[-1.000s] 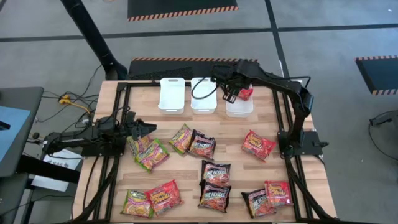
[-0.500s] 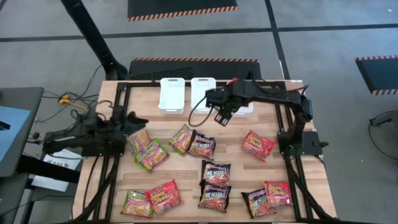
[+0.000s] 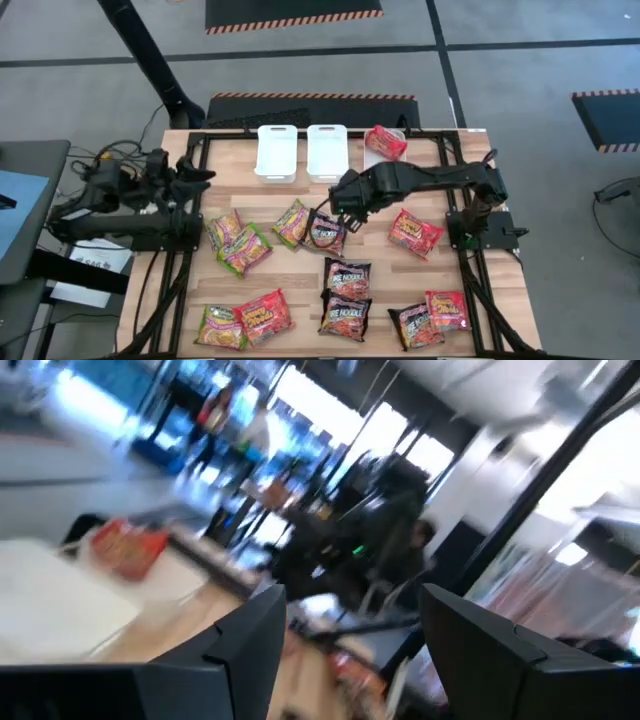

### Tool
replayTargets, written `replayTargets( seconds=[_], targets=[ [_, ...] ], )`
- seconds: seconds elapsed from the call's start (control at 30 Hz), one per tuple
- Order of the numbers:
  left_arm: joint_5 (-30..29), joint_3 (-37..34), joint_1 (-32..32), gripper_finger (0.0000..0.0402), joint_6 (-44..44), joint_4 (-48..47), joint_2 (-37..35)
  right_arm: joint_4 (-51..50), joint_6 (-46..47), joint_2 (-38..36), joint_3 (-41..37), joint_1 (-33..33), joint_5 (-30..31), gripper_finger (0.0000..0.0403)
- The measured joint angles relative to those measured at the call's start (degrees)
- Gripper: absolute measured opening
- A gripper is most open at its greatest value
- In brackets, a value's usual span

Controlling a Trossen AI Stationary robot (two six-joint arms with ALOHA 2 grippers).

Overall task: Sort Maruchan noodles
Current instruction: Put the green noodle pack into the left white bin

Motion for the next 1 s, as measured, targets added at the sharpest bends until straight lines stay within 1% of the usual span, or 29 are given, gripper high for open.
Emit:
replayTargets(
  seconds=[0.1,0.17,0.23,0.33,0.43,0.5,0.73,0.9,1.0],
  targets=[
    [0.1,5.2,0.0,0.0217,0.7,-8.5,5.5,1.3,1.4,0.0,0.0,1.6,0.0,0.0234],
    [1.4,8.5,0.0,0.0217,0.7,-13.9,9.0,2.0,1.4,0.0,0.0,2.5,0.0,0.0234],
    [4.2,11.0,0.0,0.0217,0.7,-19.0,12.6,2.7,1.4,0.0,0.0,2.9,0.0,0.0234],
    [9.2,13.7,-0.1,0.0217,0.7,-24.1,17.5,3.5,1.4,0.0,0.0,3.3,0.1,0.0234],
    [12.8,14.6,0.0,0.0217,0.0,-26.4,20.8,3.7,1.1,0.0,0.0,3.3,0.1,0.0234],
    [14.0,14.6,0.0,0.0217,-0.9,-28.4,22.5,3.7,1.1,0.0,0.0,3.3,0.1,0.0234],
    [14.1,14.6,0.0,0.0217,-5.9,-33.8,25.8,3.6,0.9,0.0,0.0,3.3,0.2,0.0234],
    [15.6,14.6,0.0,0.0217,-9.6,-36.8,27.9,3.6,0.8,0.0,0.0,3.3,0.2,0.0234],
    [14.1,14.6,-0.7,0.0217,-10.5,-39.1,29.5,3.7,-0.5,0.0,0.0,3.3,0.2,0.0234]
  ],
)
